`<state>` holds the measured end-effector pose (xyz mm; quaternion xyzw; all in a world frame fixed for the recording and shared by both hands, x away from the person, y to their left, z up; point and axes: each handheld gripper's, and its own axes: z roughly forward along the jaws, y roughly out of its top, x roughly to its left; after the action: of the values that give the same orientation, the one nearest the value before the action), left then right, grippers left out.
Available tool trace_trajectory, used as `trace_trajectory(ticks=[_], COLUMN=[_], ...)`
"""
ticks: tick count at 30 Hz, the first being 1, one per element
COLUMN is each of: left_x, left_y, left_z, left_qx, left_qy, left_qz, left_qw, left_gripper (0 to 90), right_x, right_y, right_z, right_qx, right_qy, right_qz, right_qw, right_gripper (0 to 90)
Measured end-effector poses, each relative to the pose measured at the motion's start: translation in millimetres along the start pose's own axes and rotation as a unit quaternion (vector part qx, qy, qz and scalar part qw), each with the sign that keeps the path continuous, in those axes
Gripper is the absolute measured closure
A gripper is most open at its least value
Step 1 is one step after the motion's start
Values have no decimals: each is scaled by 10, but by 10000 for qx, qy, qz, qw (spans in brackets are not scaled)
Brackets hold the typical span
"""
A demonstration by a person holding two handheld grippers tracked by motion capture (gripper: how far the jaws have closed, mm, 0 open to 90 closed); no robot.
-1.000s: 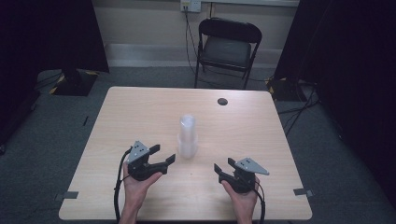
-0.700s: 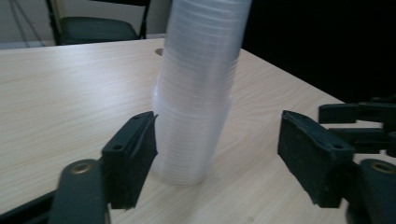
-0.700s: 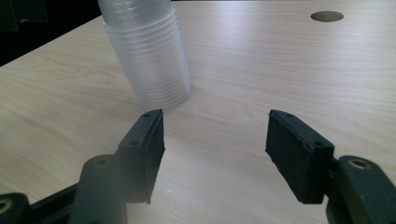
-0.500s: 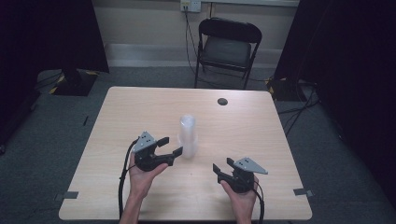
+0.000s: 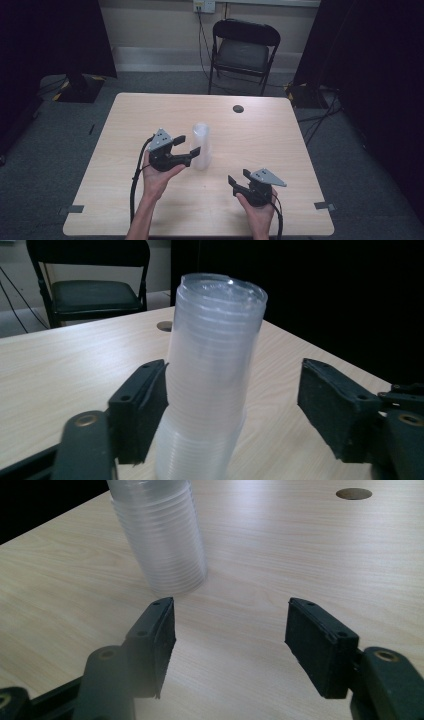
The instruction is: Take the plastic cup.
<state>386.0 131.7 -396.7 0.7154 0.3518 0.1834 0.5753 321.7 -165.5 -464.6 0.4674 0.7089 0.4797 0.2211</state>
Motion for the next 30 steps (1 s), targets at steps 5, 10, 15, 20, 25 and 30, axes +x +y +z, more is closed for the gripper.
trace_trajectory(ticks=[5,10,15,20,25,30], left_x=[-20,-35,-36,-28,-7,39], left_y=[66,135,175,187,166,117], left_z=[56,135,228,337,440,537], left_qx=[-66,19,100,202,298,470], left_qy=[78,121,103,121,156,191], left_qz=[210,288,267,275,312,342], left_qw=[9997,9995,9995,9993,9989,9981], left_gripper=[176,188,178,166,165,168], right_x=[18,34,20,21,16,5], right_y=[-3,-7,-7,-8,-10,-8], right_z=[-6,2,-10,-27,-26,-37], right_qx=[-34,-30,-50,-97,-96,-110], right_qy=[33,46,34,8,19,14], right_qz=[-2,-17,-1,30,25,52], right_qw=[10000,10000,10000,9999,9999,9999], right_gripper=[359,358,357,358,357,356])
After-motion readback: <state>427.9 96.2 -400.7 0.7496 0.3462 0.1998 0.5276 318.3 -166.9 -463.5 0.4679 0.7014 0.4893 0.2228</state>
